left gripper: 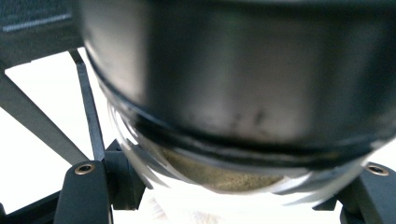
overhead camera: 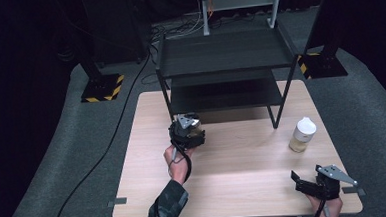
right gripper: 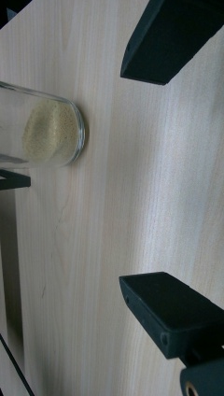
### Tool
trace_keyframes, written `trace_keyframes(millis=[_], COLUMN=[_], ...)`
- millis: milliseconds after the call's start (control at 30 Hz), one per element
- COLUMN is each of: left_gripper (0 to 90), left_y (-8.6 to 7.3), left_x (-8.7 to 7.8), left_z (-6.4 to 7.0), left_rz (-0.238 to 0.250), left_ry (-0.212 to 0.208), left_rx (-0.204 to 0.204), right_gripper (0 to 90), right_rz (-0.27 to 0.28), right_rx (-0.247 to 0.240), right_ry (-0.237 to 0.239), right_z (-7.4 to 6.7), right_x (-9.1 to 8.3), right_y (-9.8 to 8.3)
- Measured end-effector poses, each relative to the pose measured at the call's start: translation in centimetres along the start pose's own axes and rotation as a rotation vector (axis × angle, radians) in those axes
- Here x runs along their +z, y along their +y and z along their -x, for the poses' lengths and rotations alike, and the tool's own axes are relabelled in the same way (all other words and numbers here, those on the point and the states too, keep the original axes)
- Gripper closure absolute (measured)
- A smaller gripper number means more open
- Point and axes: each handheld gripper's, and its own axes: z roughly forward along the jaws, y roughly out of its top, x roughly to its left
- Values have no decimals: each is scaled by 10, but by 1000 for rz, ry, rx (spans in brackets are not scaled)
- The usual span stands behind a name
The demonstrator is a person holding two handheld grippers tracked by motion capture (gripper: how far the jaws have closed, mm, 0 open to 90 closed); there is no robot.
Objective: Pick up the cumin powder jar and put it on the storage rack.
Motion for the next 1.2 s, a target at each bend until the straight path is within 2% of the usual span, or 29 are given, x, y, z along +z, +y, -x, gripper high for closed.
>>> trace_keyframes(millis=[133, 367, 700, 1200], left_gripper=[302, 302, 302, 302], left_y=[7, 16, 31, 46], left_x=[-1, -2, -4, -11], left_z=[-1, -3, -6, -11], left_rz=[-9, -10, -22, -26], left_ry=[-9, -22, -53, -59], left_rx=[12, -7, 16, 27], right_gripper=[10, 10, 11, 12], right_rz=[-1, -4, -14, -15], right_rx=[-2, 1, -5, -5], right_ry=[2, 2, 3, 1], right_z=[1, 0, 0, 0], right_x=[0, 0, 1, 1], right_y=[0, 1, 2, 3])
